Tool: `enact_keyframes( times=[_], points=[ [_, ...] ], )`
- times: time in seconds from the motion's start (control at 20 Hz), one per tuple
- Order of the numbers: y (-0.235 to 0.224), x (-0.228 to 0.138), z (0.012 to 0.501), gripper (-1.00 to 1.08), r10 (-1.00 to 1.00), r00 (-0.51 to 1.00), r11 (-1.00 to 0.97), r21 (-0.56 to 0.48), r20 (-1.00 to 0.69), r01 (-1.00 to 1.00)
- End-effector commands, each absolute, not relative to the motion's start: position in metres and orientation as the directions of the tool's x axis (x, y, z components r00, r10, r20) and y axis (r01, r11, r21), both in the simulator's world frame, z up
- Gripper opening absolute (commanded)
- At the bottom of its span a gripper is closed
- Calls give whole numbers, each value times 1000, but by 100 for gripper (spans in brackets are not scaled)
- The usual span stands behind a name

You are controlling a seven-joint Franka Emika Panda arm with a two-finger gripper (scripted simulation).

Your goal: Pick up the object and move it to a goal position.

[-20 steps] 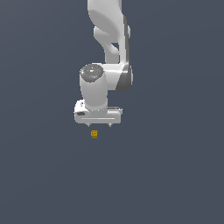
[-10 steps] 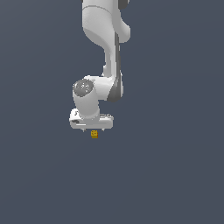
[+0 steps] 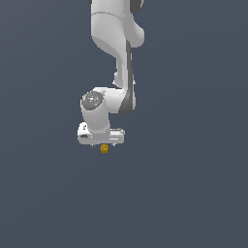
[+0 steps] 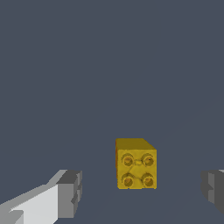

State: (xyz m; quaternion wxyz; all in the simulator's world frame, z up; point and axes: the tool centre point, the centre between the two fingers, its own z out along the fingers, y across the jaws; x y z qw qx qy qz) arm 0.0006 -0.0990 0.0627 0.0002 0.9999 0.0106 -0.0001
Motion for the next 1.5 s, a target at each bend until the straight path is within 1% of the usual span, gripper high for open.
enact_keyframes(
  times=[0.0, 0.25, 0.5, 0.55, 1.15, 1.45],
  points=[
    [-99, 0, 52, 100, 22, 1000, -1000, 0, -1, 22],
    [-99, -1, 28, 100, 22, 1000, -1000, 0, 0, 22],
    [-99, 1, 22, 100, 23, 1000, -1000, 0, 0, 23],
    [-99, 1, 22, -100, 23, 1000, -1000, 0, 0, 23],
    [-99, 0, 24, -100, 23, 1000, -1000, 0, 0, 23],
    [-91, 1, 41, -100, 23, 1000, -1000, 0, 0, 23]
  ],
)
